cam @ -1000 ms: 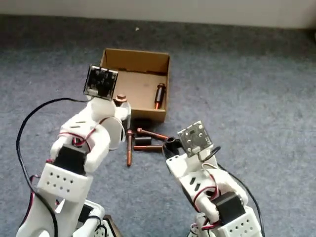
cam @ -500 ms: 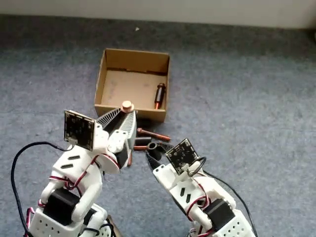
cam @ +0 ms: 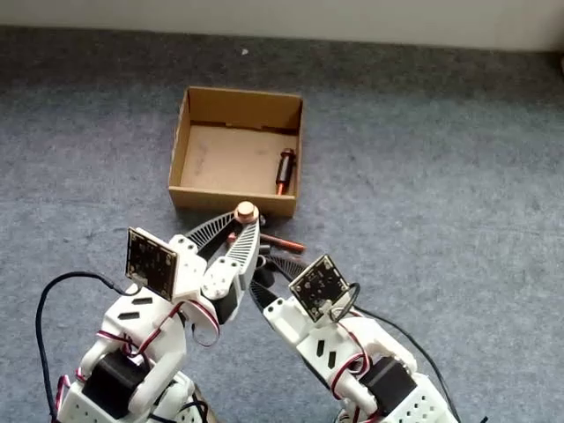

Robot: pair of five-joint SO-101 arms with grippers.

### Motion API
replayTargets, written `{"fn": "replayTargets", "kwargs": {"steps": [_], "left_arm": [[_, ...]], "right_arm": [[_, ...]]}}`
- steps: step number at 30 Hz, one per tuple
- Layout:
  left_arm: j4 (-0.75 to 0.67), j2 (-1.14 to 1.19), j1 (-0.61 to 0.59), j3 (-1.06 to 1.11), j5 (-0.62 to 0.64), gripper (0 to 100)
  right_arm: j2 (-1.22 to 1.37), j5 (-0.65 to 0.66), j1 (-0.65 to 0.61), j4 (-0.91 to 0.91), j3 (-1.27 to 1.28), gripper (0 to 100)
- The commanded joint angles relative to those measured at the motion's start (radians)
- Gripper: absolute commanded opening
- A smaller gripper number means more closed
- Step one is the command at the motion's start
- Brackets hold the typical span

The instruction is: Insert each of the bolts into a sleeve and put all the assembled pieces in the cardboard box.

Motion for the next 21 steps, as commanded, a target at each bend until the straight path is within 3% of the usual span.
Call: {"fn": "replayTargets", "kwargs": {"steps": [1,13,21], "left_arm": [[-0.031,-0.047,0.010,0.004,-0.002,1],[-0.029,-0.062,0.074,0.007,-0.005,1],[-0.025,-0.064,0.108,0.005,-0.075,1]], "right_arm": [[-0.012,0.003,-0.008,-0.044,-0.005,0.9],[-0.012,0.003,-0.002,-0.128,-0.007,0.7],[-0.012,0.003,0.004,-0.128,-0.008,0.6]]}}
